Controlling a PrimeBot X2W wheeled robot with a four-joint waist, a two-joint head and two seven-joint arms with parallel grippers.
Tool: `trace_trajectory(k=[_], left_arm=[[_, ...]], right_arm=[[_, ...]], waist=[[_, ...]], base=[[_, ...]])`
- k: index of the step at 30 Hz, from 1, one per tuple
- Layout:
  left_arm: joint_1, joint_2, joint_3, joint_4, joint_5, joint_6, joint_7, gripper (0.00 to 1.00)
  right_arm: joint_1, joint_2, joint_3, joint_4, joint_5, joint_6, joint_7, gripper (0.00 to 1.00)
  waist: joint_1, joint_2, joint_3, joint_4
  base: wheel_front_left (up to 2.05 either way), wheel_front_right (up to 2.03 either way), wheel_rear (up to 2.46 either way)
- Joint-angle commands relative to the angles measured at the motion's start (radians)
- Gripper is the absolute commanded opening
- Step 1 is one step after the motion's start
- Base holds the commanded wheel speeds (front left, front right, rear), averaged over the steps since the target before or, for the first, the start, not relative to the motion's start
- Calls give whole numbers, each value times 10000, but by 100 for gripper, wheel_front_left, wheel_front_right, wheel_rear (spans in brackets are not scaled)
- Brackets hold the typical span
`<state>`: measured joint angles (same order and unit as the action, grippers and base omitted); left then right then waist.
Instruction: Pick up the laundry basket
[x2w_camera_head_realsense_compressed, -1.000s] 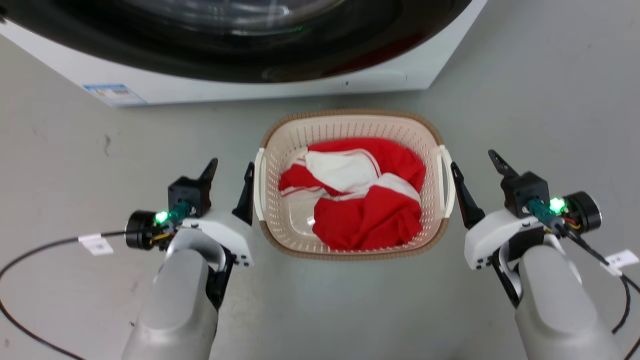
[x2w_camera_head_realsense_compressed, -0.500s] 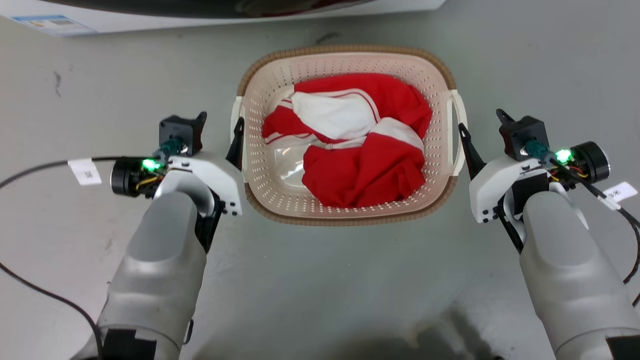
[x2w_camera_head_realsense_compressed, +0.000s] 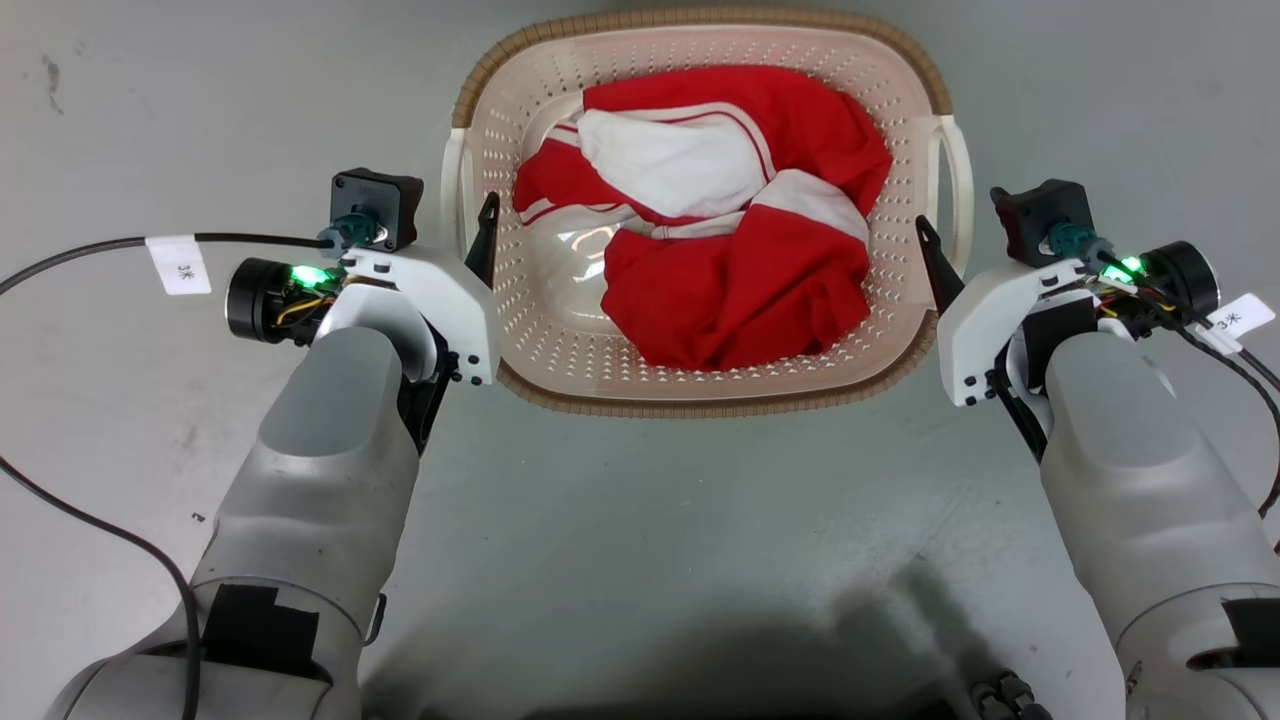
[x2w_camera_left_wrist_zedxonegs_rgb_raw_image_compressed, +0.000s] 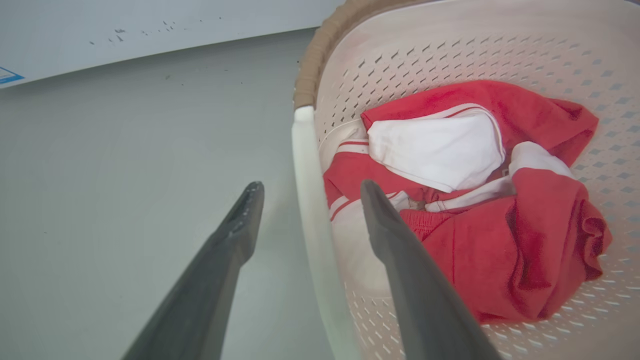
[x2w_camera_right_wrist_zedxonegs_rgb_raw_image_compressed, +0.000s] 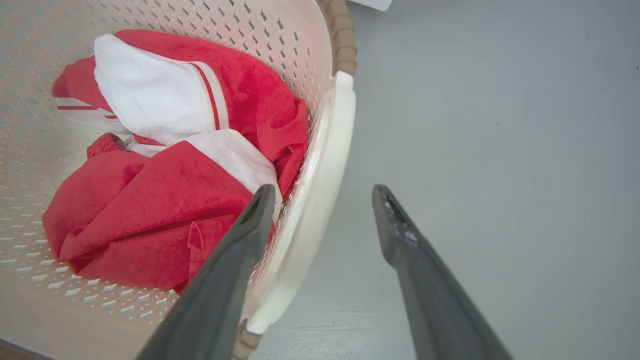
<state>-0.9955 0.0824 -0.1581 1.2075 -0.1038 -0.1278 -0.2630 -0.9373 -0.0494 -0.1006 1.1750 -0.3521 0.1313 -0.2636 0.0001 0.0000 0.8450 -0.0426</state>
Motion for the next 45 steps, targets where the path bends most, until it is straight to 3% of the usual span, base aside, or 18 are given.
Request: trace_trajectory(k=[1, 13, 14, 15, 16, 31, 45], left_arm=[[-155, -35, -59, 114, -50, -12, -28, 100], [-560, -180, -640, 623, -398, -22, 125, 100], [-578, -183, -709, 639, -445, -23, 138, 53], [-598, -185, -783, 650, -485, -23, 132, 0], [-602, -189, -844, 662, -536, -23, 158, 0], [-202, -258, -1723, 751, -1407, -59, 422, 0], [930, -302, -2715, 761, -2670, -68, 1128, 0]], right_arm=[[-245, -16, -35, 186, 0, -10, -13, 100], [-738, -16, -1, 883, 127, -10, 158, 100], [-753, -16, 37, 920, 177, -10, 159, 100], [-776, -16, 65, 947, 264, -10, 152, 18], [-807, -16, 142, 965, 262, -10, 143, 0], [-485, -27, 1102, 1101, 1101, -9, 440, 0], [503, -7, 2349, 1110, 1991, -9, 1145, 0]], waist=[[-1, 0, 153, 37], [-1, 0, 508, 92], [-1, 0, 524, 94], [-1, 0, 539, 97], [-1, 0, 551, 93], [-1, 0, -147, 127], [-1, 0, -2127, 317]], base=[[0, 0, 0], [0, 0, 0], [0, 0, 0], [0, 0, 0], [0, 0, 0], [0, 0, 0], [0, 0, 0]])
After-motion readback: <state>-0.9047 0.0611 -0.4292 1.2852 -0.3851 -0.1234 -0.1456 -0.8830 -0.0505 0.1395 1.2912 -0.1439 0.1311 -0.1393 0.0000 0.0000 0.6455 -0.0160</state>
